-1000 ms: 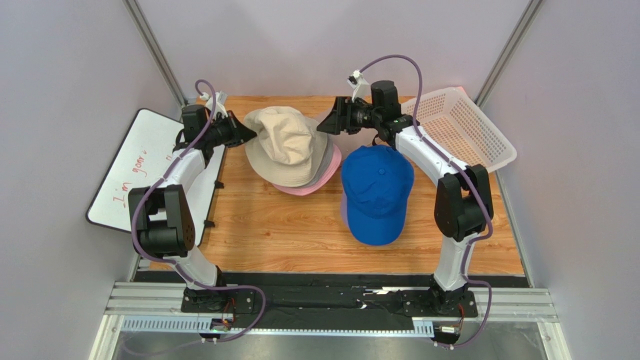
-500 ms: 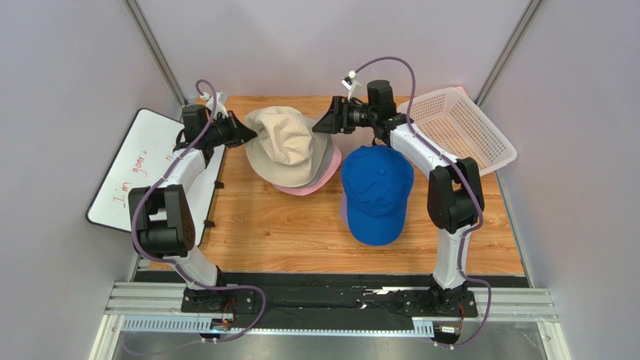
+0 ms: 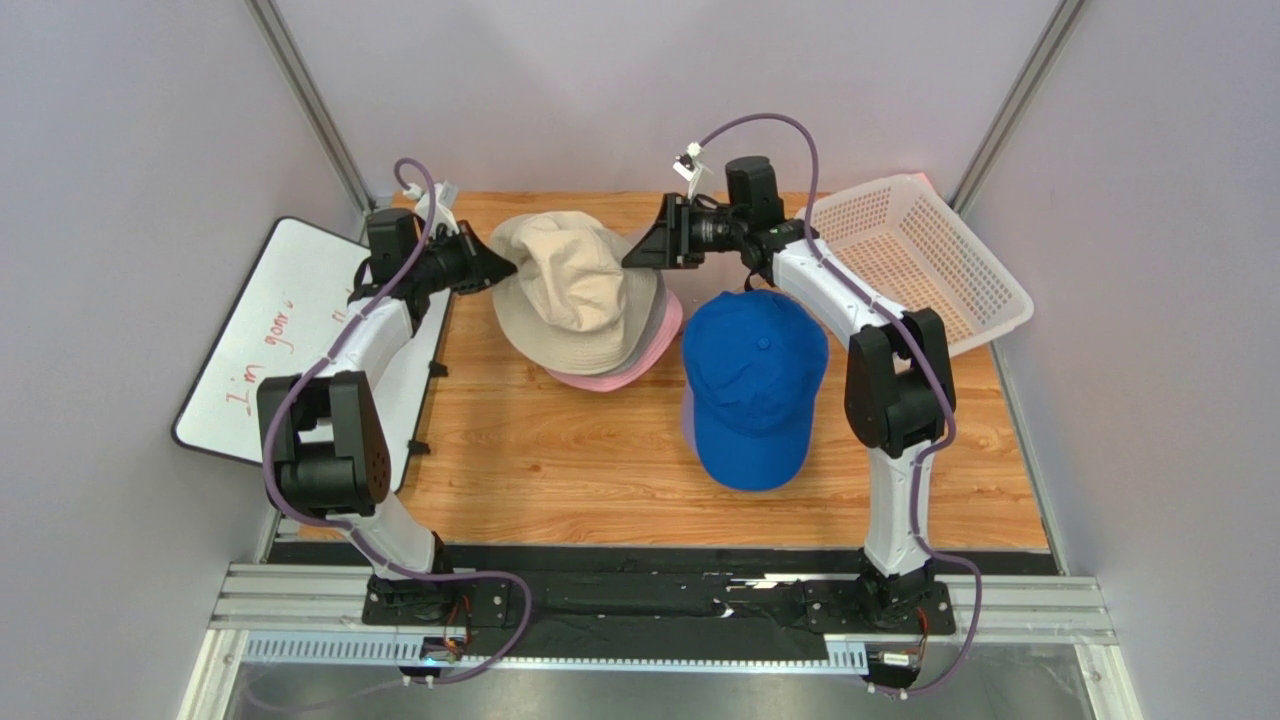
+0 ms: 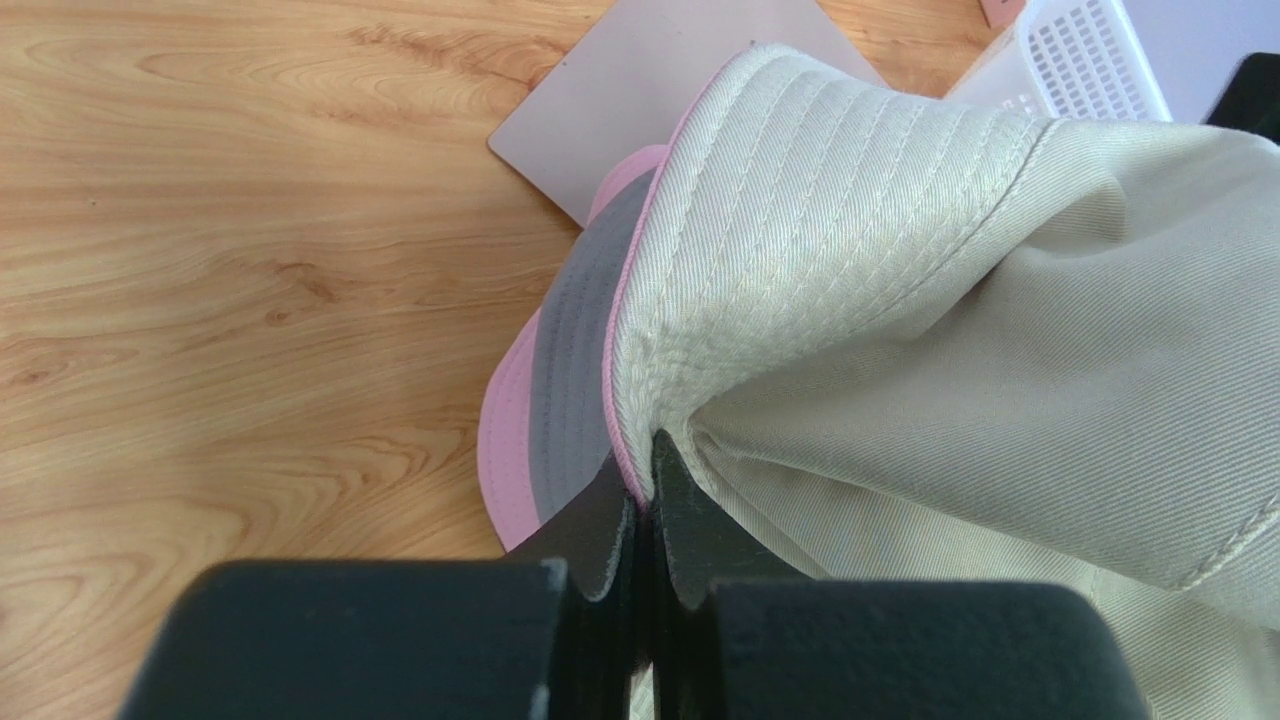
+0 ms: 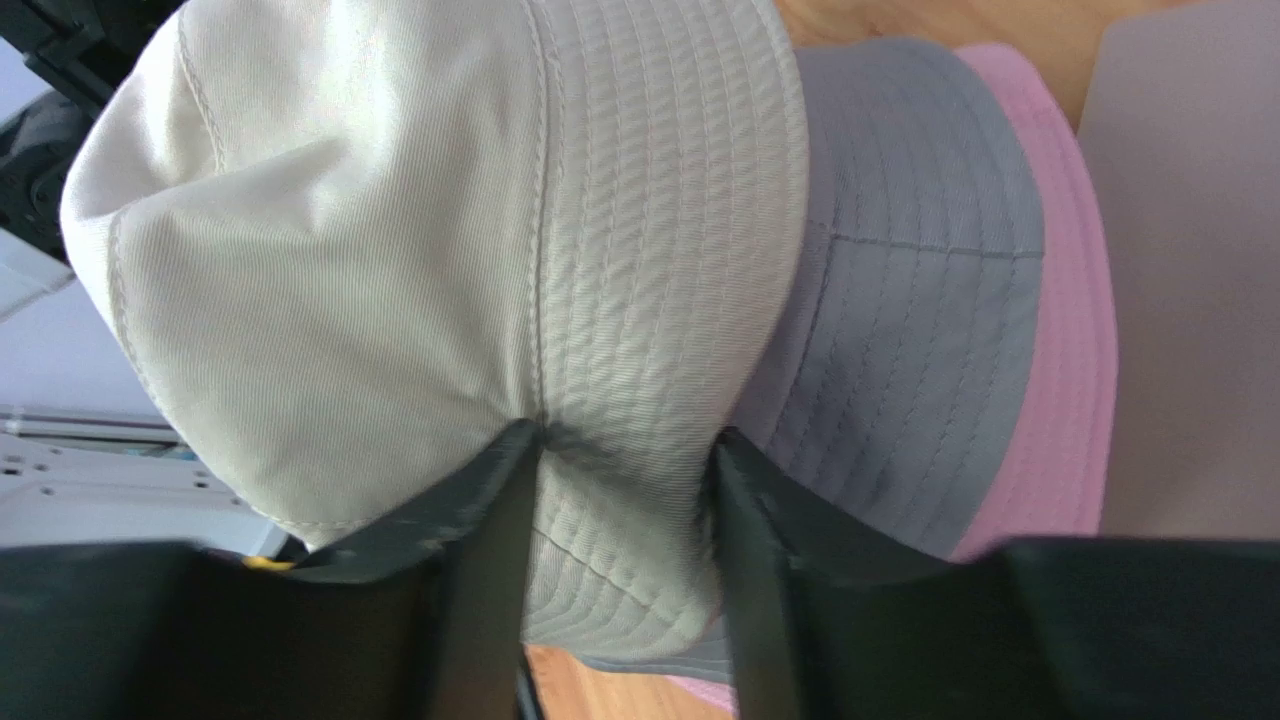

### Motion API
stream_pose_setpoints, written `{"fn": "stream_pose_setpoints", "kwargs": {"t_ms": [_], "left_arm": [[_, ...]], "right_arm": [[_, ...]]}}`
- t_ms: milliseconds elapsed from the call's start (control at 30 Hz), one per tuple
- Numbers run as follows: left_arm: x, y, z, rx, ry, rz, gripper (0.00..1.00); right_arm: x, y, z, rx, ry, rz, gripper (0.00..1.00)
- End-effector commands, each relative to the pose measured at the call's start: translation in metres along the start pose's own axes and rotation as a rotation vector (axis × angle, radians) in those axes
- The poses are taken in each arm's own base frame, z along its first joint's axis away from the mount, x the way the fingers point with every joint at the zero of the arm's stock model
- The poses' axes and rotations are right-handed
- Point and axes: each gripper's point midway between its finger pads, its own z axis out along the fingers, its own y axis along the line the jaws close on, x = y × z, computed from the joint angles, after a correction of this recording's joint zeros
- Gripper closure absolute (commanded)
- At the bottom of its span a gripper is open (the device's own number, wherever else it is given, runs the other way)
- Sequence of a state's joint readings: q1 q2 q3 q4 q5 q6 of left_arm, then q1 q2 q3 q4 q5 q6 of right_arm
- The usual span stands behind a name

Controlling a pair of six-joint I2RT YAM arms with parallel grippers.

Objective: Stack the hats
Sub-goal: Adjust the hat on the hat stand.

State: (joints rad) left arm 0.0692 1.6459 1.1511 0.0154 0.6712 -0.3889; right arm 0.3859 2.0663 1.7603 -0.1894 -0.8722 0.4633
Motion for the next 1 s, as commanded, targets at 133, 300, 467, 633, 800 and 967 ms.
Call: {"fn": "stream_pose_setpoints", "kwargs": {"t_ms": [133, 300, 467, 633, 800, 967], "left_arm": [[-0.026, -0.028, -0.011, 0.049, -0.065, 0.092, 1.00], [-0.032, -0.034, -0.011, 0.045, -0.083, 0.094, 1.00], [-0.038, -0.034, -0.003, 0.040, -0.076, 0.063, 1.00], [-0.015, -0.008, 0.009, -0.050, -0.017, 0.012, 1.00], [-0.005, 0.000, 0.023, -0.087, 0.024, -0.001, 1.00], [0.018, 0.028, 0.028, -0.195, 0.107, -0.037, 1.00]], "right_arm": [[-0.006, 0.014, 0.000, 0.000, -0.007, -0.015, 0.94], [-0.026, 0.015, -0.013, 0.076, -0.084, -0.047, 1.00], [-0.041, -0.001, -0.024, 0.179, -0.148, -0.061, 1.00], [-0.017, -0.047, -0.021, 0.326, -0.080, -0.006, 1.00], [-0.005, -0.081, -0.029, 0.487, -0.057, 0.015, 1.00], [0.002, -0.084, -0.040, 0.542, -0.055, 0.004, 1.00]]}}
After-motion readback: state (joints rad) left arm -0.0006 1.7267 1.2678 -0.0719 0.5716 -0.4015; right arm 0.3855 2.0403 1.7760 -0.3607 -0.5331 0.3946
